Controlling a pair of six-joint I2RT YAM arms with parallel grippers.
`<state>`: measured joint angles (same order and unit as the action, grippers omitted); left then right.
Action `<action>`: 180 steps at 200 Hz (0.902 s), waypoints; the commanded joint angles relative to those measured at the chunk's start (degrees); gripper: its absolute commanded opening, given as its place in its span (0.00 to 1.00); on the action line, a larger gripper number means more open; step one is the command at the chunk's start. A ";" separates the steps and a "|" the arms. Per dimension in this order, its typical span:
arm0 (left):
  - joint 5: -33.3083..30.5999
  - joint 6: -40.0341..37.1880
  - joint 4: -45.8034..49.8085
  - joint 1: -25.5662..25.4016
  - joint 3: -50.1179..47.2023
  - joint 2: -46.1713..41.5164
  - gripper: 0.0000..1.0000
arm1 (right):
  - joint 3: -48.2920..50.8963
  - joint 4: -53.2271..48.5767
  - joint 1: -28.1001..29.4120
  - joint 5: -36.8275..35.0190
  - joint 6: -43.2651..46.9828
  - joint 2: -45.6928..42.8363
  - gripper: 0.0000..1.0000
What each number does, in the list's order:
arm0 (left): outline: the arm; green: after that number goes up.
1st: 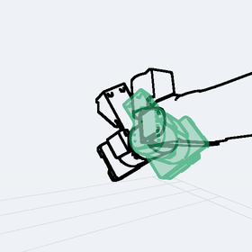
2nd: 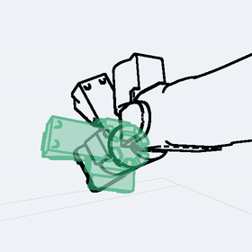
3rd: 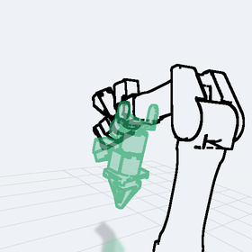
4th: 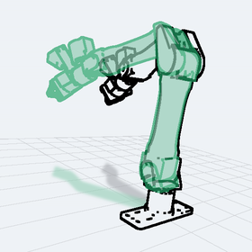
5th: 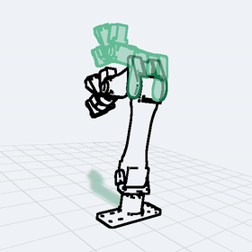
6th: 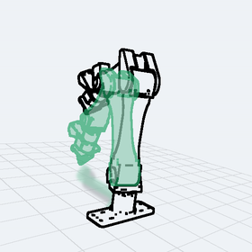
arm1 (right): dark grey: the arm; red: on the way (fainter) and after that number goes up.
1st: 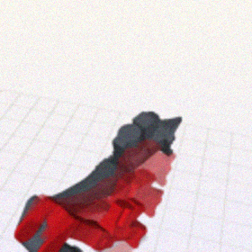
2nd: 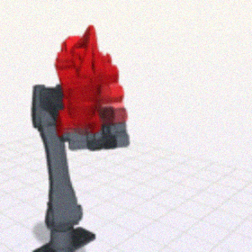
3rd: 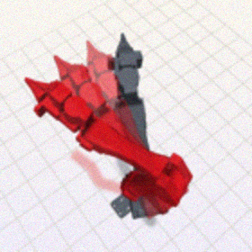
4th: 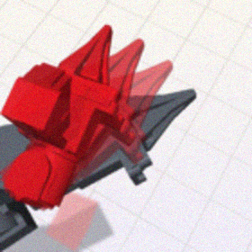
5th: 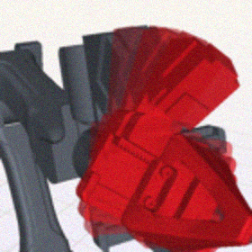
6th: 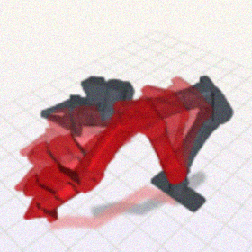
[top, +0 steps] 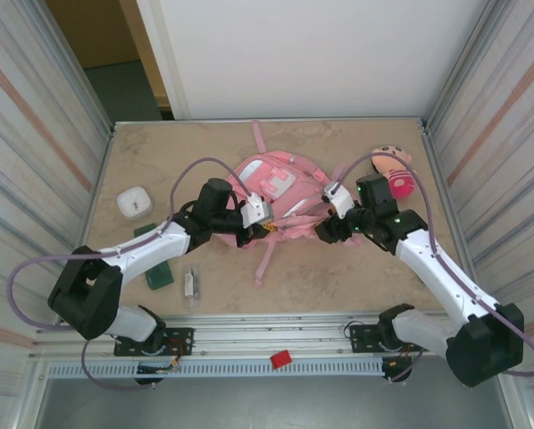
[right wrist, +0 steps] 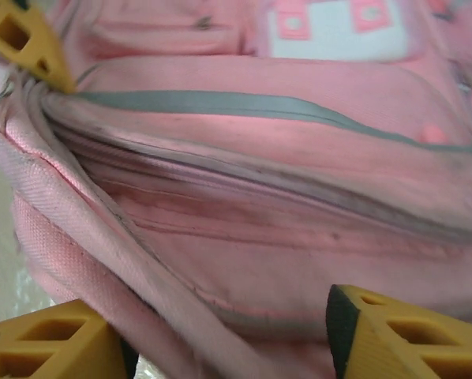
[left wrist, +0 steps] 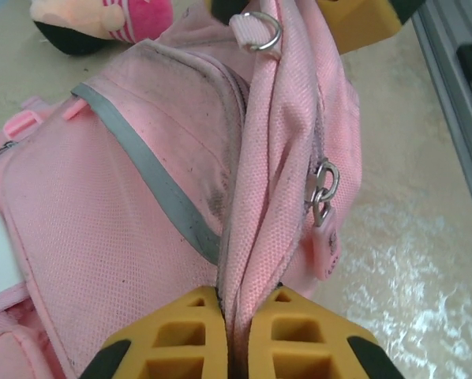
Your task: Pack the student bag
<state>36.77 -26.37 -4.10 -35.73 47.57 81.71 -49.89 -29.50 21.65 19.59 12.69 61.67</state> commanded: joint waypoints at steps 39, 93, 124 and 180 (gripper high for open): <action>6.00 17.52 -1.77 -0.20 0.05 1.17 0.00 | -10.51 -14.62 2.07 -3.96 -38.26 -8.63 0.62; 8.72 20.12 -0.03 0.63 1.80 1.73 0.00 | -7.33 -6.67 28.71 -27.63 -58.71 -8.64 0.55; 11.17 21.56 -0.98 0.74 2.37 2.20 0.00 | -7.84 -1.85 32.38 -30.85 -61.66 -0.72 0.53; 13.15 21.33 -0.20 0.92 2.72 1.53 0.00 | -10.81 -1.37 33.29 -36.73 -62.87 9.91 0.47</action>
<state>44.14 -8.95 -5.17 -34.96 48.64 84.14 -58.26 -30.81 54.30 -10.46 -47.68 69.76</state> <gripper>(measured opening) 0.085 0.476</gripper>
